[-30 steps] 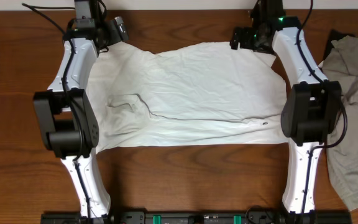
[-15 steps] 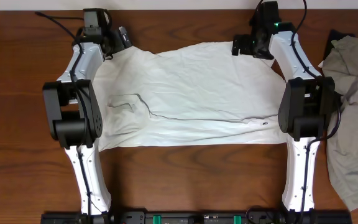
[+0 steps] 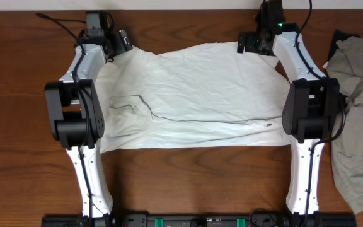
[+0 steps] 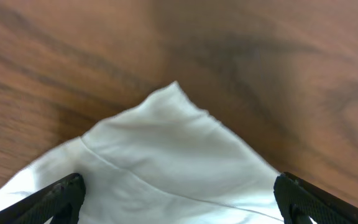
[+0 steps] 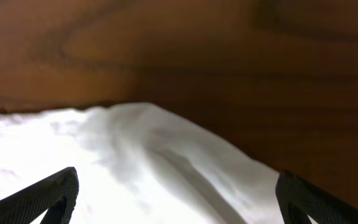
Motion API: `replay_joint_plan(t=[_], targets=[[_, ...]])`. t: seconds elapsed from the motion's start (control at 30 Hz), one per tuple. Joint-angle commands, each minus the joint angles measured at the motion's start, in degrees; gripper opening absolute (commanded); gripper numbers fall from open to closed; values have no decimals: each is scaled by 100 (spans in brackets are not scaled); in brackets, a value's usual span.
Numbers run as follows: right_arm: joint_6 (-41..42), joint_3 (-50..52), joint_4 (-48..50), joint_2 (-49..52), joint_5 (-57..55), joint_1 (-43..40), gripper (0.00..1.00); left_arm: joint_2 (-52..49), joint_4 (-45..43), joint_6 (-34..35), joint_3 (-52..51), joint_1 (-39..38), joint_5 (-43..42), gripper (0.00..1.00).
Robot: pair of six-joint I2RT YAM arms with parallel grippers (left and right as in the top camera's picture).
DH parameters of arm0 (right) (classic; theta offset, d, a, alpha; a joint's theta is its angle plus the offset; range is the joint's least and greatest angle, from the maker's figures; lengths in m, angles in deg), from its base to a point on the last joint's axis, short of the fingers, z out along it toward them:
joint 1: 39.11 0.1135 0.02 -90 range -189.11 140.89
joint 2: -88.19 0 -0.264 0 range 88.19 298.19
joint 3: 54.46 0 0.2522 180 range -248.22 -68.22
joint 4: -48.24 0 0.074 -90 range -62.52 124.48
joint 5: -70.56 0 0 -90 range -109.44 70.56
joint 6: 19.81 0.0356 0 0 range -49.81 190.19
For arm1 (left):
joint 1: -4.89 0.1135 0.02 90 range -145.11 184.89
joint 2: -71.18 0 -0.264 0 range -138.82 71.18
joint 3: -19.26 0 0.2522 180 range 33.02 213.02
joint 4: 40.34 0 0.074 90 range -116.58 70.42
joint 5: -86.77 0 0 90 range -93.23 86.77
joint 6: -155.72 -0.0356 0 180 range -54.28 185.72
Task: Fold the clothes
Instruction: 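Grasp the far corners of the white shirt with both grippers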
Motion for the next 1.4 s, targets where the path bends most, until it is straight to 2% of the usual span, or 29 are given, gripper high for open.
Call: replay_joint_plan(t=[0.0, 0.77, 0.93, 1.07, 1.13, 1.37], targets=[[-83, -111, 155, 72, -105, -63, 99, -160, 37, -57, 131, 7, 107, 99], [483, -101, 396, 557, 101, -278, 98, -160, 162, -55, 127, 2, 109, 99], [481, -101, 400, 640, 116, -289, 91, -160, 162, -55, 127, 2, 109, 99], [483, -101, 402, 640, 120, -293, 73, -160, 162, -52, 127, 2, 107, 98], [483, -101, 404, 640, 186, -293, 69, -160, 157, -52, 127, 2, 107, 98], [629, -103, 321, 640, 286, -280, 63, -160, 160, -52, 127, 2, 107, 98]])
